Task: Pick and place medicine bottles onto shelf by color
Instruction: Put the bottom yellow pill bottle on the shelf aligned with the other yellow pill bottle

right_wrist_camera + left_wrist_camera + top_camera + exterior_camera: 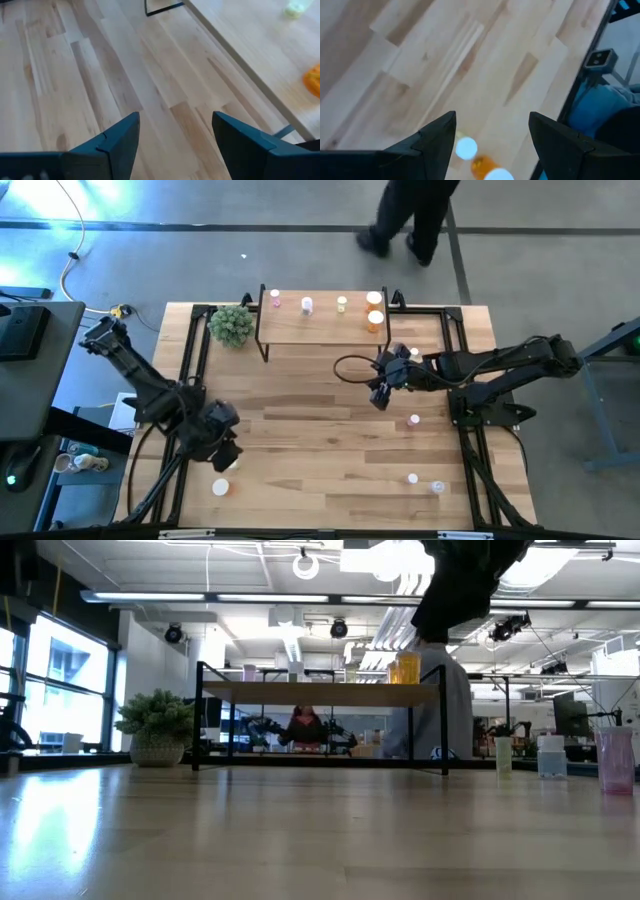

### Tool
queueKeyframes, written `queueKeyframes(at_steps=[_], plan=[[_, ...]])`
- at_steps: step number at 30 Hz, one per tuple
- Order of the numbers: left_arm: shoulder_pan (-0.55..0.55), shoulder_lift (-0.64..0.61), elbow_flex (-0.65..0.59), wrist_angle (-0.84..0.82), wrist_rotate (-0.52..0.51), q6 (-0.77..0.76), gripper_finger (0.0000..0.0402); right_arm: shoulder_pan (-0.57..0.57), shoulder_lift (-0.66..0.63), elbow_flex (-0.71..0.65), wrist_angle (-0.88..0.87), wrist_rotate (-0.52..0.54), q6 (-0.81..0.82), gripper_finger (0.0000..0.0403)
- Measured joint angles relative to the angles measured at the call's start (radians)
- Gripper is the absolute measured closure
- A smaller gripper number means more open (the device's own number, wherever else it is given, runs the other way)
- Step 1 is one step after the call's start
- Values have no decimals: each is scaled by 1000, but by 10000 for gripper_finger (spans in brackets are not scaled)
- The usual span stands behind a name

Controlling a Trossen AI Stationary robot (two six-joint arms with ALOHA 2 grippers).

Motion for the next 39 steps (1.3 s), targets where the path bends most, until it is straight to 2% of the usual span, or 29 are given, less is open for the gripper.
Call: queueKeyframes(at_steps=[8, 20, 31, 39], plan=[[-134, 44, 0, 3, -29, -181, 161, 0, 0, 0, 0, 13, 0, 162], [-265, 164, 0, 16, 54, -438, 161, 0, 0, 0, 0, 12, 0, 162], [-241, 268, 0, 11, 41, -549, 161, 0, 0, 0, 0, 12, 19, 162], [-166, 337, 0, 9, 37, -537, 161, 0, 1, 0, 0, 12, 16, 162]])
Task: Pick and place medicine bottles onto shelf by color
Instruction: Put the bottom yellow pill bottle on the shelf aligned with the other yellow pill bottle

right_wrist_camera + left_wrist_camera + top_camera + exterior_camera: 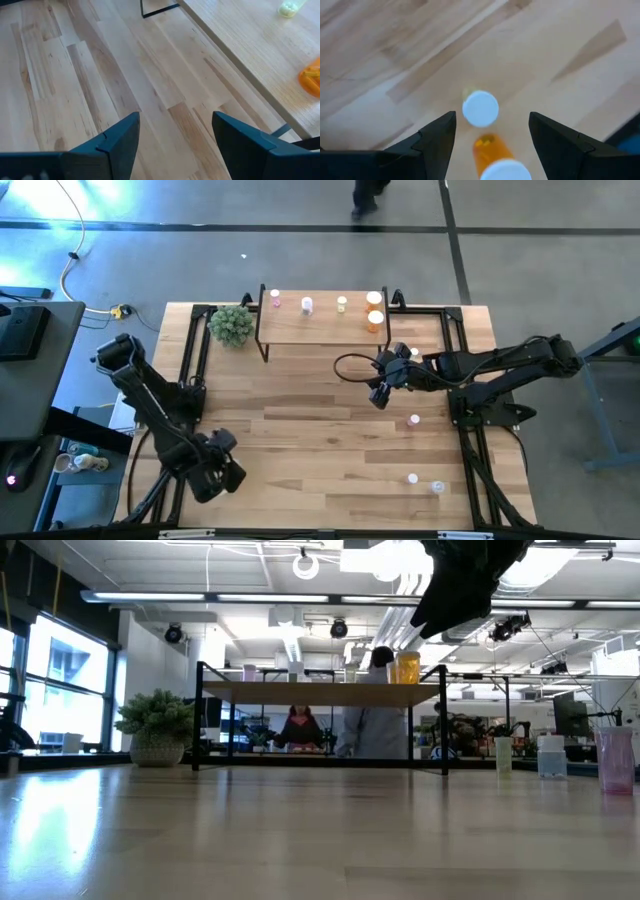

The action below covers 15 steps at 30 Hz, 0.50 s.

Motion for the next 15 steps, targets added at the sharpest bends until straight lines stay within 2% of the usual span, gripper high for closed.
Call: queueKeyframes(at_steps=[8, 15], plan=[[57, 65, 0, 2, 47, 38, 161, 0, 0, 0, 0, -1, -1, 162], [61, 78, 0, 3, 73, 45, 163, 0, 0, 0, 0, -3, -5, 162]])
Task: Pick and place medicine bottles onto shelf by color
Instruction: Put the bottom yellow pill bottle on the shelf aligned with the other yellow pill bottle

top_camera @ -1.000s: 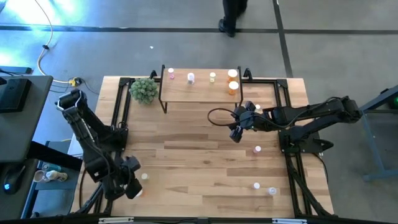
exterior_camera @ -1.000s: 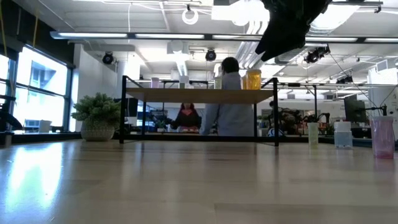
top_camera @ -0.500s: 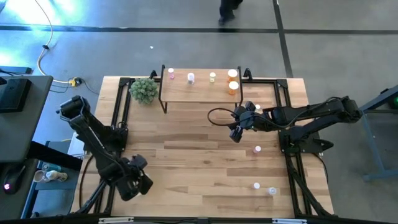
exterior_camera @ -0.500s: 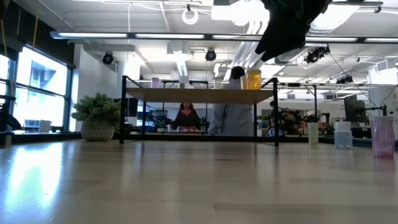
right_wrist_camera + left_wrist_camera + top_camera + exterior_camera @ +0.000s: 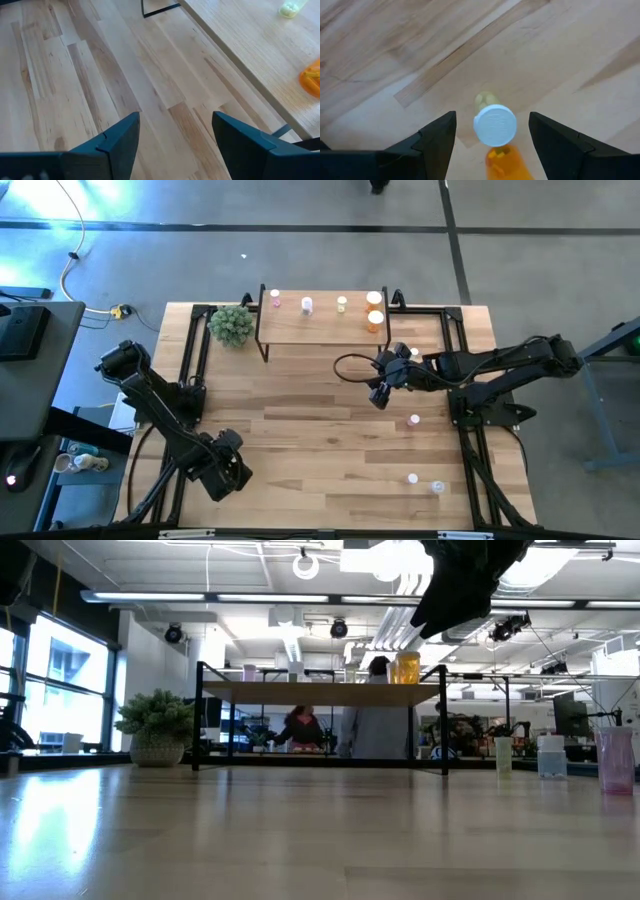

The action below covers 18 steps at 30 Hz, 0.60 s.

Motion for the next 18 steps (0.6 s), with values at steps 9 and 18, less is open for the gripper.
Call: queueKeyframes(at_steps=[9, 18], plan=[[0, 0, 0, 0, 1, 35, 231, 0, 0, 0, 0, 0, 0, 162], [0, -1, 1, 0, 4, 71, 286, 0, 0, 0, 0, 1, 0, 162]])
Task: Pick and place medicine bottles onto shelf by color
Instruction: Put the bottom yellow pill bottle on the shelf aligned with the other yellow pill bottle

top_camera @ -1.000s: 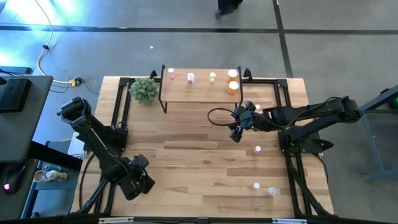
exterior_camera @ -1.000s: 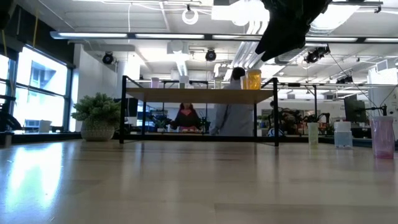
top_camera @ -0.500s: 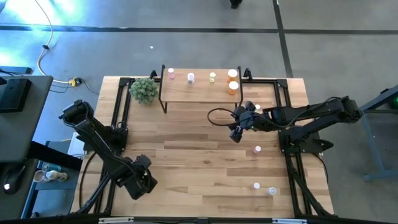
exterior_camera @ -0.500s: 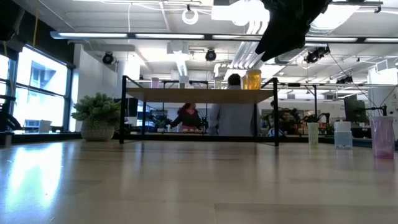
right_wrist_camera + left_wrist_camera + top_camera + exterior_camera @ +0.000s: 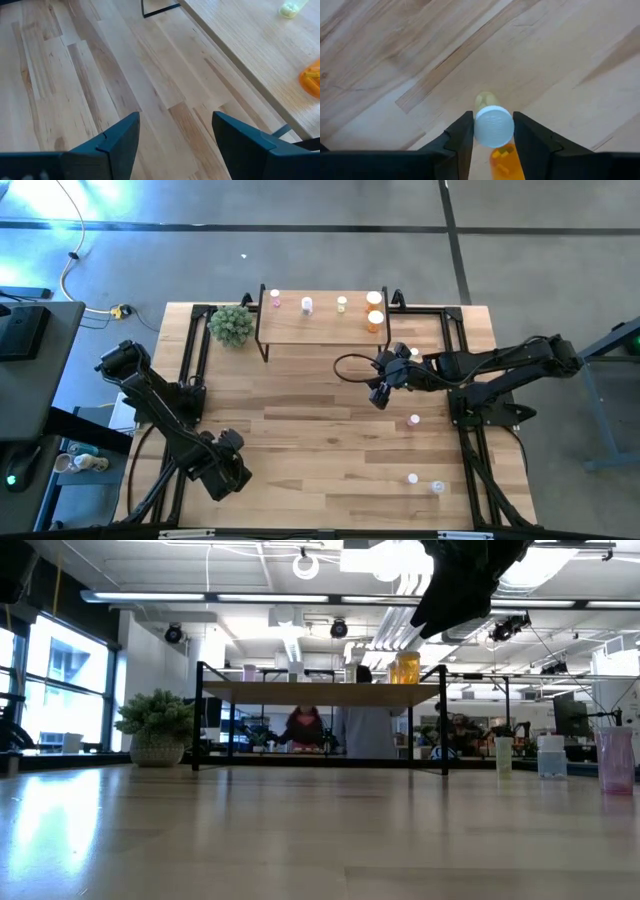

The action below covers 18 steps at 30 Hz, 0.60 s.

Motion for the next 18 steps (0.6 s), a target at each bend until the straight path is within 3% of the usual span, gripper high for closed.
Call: queueKeyframes(at_steps=[10, 18], plan=[[23, -9, 0, 0, 7, 57, 283, 0, 0, 0, 0, 3, 0, 162], [155, -74, 0, -5, 21, 278, 283, 0, 0, 0, 0, 3, 0, 162]])
